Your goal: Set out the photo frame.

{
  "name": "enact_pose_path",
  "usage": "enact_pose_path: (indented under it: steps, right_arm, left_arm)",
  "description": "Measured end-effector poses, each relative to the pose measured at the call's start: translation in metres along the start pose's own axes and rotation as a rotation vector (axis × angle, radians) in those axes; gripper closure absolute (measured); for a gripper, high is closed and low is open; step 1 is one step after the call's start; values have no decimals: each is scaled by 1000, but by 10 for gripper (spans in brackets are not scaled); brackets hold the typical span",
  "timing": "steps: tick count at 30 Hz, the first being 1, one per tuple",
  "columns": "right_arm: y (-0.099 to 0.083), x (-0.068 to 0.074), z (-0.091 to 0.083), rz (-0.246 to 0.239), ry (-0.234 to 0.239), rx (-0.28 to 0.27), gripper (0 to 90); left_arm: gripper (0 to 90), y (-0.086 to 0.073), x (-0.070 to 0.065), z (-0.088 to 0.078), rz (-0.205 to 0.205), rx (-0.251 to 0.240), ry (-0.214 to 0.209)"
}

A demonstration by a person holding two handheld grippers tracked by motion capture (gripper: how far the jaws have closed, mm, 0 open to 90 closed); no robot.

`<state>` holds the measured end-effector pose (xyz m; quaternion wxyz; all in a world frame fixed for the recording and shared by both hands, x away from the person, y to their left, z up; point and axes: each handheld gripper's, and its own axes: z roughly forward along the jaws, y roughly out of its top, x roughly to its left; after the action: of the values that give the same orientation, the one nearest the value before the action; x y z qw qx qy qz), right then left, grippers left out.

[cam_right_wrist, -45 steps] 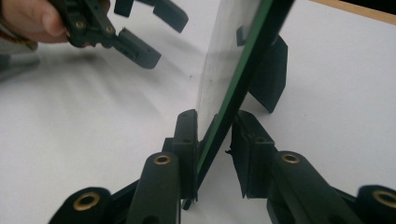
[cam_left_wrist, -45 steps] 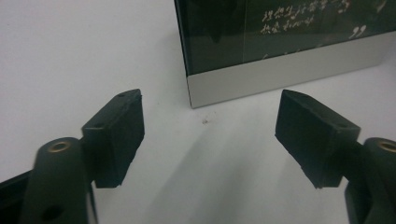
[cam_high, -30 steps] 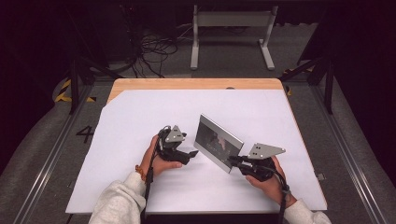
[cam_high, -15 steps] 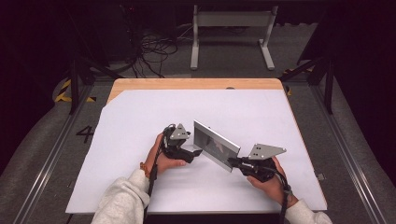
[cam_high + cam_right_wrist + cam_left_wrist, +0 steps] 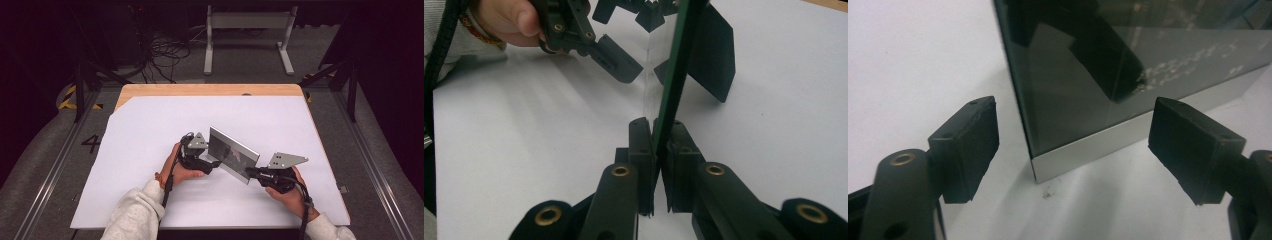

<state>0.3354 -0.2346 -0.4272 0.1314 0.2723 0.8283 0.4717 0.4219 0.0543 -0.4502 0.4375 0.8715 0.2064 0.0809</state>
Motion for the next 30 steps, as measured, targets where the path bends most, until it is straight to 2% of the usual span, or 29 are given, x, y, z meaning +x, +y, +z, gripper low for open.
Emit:
enact_pose_path:
  steps: [4,7,13,18,26,30]
  right_arm:
    - [-1,-2,0,13,-1,-4,840]
    - [-1,-3,0,20,-2,-5,840]
    - [-1,-5,0,36,-9,-6,840]
    - [-1,-7,0,52,-8,-11,837]
    - [1,-14,3,75,-4,-12,803]
    - [1,-15,5,80,0,-12,789]
  left_arm:
    - [289,1,-3,-1,7,-6,-20]
    - [302,2,-4,-1,11,0,-5]
    - [461,0,-1,-7,-7,-3,2]
    - [539,-3,1,-12,-15,6,-1]
    - [610,-9,-4,-23,-17,33,11]
    - [628,-12,-8,-27,-5,42,25]
